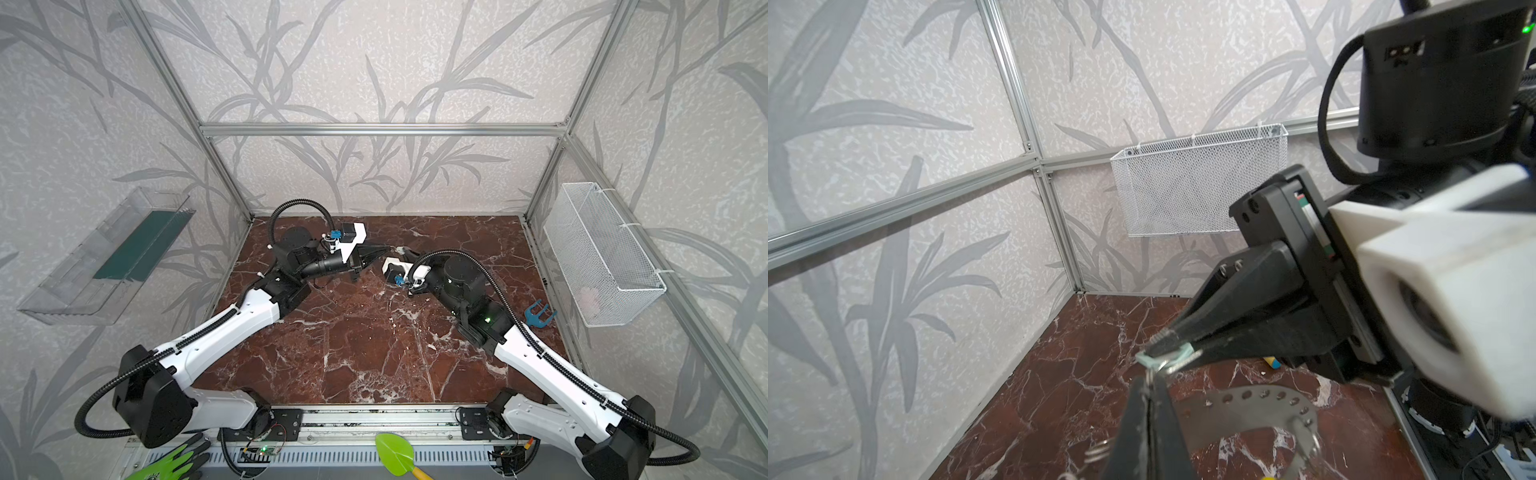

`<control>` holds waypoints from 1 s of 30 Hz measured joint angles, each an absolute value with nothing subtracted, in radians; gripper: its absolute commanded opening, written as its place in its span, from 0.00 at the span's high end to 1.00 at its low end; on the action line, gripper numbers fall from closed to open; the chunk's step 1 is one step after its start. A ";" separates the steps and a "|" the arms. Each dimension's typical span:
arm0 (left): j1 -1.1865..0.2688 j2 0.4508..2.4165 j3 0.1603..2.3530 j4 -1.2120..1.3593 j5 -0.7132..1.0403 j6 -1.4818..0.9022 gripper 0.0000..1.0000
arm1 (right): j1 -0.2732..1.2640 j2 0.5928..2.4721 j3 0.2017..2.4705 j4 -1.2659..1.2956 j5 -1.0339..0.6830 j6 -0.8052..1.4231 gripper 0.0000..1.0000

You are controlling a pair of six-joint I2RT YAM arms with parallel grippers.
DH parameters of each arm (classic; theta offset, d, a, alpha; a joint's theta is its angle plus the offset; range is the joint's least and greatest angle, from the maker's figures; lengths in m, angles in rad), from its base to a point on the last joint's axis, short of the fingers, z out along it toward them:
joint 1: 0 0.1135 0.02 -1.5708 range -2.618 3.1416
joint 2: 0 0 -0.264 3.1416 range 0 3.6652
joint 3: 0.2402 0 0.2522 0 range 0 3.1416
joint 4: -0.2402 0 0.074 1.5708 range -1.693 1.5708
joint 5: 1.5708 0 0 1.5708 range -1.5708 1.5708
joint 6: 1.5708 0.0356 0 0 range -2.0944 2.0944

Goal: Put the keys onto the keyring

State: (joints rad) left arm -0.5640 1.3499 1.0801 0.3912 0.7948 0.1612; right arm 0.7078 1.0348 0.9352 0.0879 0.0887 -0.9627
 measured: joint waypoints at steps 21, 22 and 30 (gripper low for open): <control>-0.532 1.378 1.097 0.295 0.910 0.159 1.00 | 0.638 1.094 1.000 -0.004 -0.019 -0.999 1.00; -0.530 1.378 1.097 0.294 0.910 0.160 1.00 | 0.637 1.095 1.003 -0.006 -0.021 -1.000 1.00; -0.514 1.378 1.063 0.364 0.910 0.118 1.00 | 0.635 1.105 1.029 -0.041 -0.059 -0.982 1.00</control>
State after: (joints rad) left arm -0.5140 1.3781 1.0634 0.3637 0.9100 0.1184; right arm 0.6350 1.1049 1.0286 -0.0414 -0.0589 -0.9825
